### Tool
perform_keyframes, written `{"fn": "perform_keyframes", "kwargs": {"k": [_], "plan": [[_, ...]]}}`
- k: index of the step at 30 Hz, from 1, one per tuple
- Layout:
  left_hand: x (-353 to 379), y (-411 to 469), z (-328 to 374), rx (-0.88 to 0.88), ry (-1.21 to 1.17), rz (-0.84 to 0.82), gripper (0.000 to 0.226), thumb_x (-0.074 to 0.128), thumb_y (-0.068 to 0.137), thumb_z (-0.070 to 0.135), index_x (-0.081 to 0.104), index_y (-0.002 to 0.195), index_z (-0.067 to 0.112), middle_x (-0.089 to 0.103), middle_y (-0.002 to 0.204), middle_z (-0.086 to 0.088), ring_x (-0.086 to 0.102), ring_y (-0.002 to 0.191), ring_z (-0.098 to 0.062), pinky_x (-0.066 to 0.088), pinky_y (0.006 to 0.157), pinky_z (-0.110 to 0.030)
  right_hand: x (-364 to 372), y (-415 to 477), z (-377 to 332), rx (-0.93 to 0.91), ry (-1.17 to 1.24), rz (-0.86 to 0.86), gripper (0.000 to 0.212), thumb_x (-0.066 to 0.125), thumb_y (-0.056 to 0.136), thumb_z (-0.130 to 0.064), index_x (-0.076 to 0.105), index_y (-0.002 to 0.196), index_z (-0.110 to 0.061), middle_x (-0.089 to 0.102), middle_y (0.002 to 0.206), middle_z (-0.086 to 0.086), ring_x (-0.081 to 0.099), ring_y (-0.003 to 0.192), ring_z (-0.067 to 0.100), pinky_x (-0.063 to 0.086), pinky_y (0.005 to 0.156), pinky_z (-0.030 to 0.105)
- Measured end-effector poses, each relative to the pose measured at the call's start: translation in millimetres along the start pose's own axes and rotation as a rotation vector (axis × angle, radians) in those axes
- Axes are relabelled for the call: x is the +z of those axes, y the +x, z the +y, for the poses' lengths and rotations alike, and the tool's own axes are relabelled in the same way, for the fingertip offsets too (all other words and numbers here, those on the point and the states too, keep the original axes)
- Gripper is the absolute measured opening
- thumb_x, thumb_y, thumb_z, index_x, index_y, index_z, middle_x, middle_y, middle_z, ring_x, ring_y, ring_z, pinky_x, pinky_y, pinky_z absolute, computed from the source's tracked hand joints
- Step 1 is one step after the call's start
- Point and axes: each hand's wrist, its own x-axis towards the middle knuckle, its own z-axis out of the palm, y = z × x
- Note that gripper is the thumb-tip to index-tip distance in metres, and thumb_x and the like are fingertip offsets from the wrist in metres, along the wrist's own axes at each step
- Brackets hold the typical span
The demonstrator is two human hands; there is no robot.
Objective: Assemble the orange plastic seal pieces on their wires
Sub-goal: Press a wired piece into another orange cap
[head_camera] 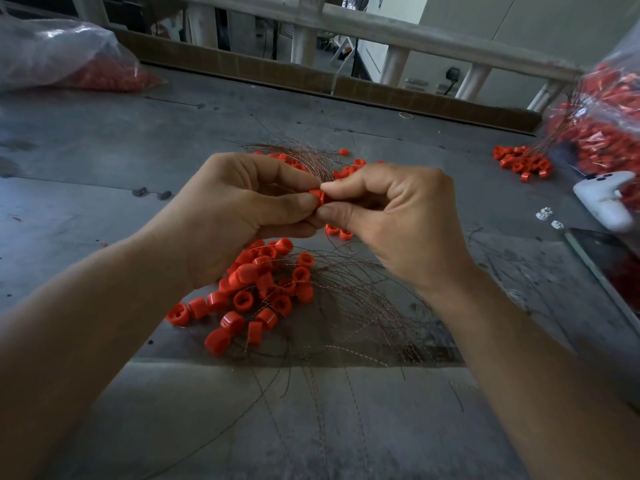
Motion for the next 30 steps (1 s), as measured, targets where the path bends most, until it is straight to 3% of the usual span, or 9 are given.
{"fn": "perform_keyframes", "kwargs": {"k": [4, 11, 17, 20, 26, 30], "plan": [[0.0, -0.2, 1.2, -0.012, -0.020, -0.014, 0.018, 0.059, 0.059, 0.005, 0.065, 0.076, 0.004, 0.070, 0.064, -0.007, 0.068, 0.060, -0.012, 0.053, 0.054, -0.016, -1.8, 1.0, -0.3, 0.042, 0.087, -0.007, 0.021, 0.075, 0.069, -0.006, 0.070, 0.090, -0.010, 0.067, 0.075, -0.003, 0.068, 0.069, 0.009, 0.055, 0.063, 0.023], [2.3, -0.3, -1.2, 0.038, -0.004, 0.023, 0.017, 0.062, 0.056, 0.006, 0.072, 0.069, 0.007, 0.070, 0.064, -0.007, 0.069, 0.060, -0.014, 0.053, 0.055, -0.016, 1.1, 0.4, -0.5, 0.074, 0.152, 0.025, 0.023, 0.075, 0.068, -0.003, 0.069, 0.088, -0.012, 0.067, 0.072, -0.004, 0.067, 0.065, 0.008, 0.053, 0.060, 0.020], [-1.6, 1.0, -1.5, -0.016, -0.022, -0.016, 0.016, 0.062, 0.057, 0.008, 0.073, 0.069, 0.006, 0.070, 0.066, -0.008, 0.069, 0.062, -0.014, 0.053, 0.055, -0.017, -0.4, 0.1, 0.1, -0.045, 0.009, 0.013, 0.025, 0.074, 0.070, -0.012, 0.069, 0.093, -0.004, 0.064, 0.079, -0.009, 0.064, 0.069, -0.002, 0.051, 0.064, 0.013], [-1.9, 0.6, -0.9, -0.012, -0.029, -0.029, 0.015, 0.062, 0.057, 0.008, 0.072, 0.067, 0.006, 0.070, 0.066, -0.009, 0.069, 0.062, -0.015, 0.054, 0.055, -0.017, -1.3, 1.6, 1.4, -0.053, 0.047, 0.002, 0.025, 0.073, 0.070, -0.012, 0.067, 0.094, -0.009, 0.065, 0.078, -0.006, 0.065, 0.070, 0.003, 0.053, 0.065, 0.019], [-5.8, -0.4, 2.5, -0.050, -0.069, -0.170, 0.015, 0.061, 0.058, 0.008, 0.070, 0.070, 0.006, 0.068, 0.064, -0.008, 0.068, 0.059, -0.014, 0.054, 0.053, -0.018, -2.0, 2.4, -0.3, -0.006, 0.237, -0.080, 0.016, 0.070, 0.065, -0.023, 0.063, 0.079, -0.019, 0.064, 0.071, -0.007, 0.064, 0.063, 0.007, 0.051, 0.058, 0.020], [-10.5, 1.3, 3.2, -0.086, -0.069, -0.241, 0.034, 0.072, 0.055, 0.003, 0.059, 0.087, 0.005, 0.068, 0.064, -0.010, 0.068, 0.058, -0.016, 0.055, 0.052, -0.020, -5.9, 4.0, -1.2, 0.007, 0.175, -0.246, 0.039, 0.063, 0.068, -0.031, 0.060, 0.106, -0.024, 0.057, 0.078, -0.007, 0.057, 0.074, 0.003, 0.047, 0.066, 0.014]]}}
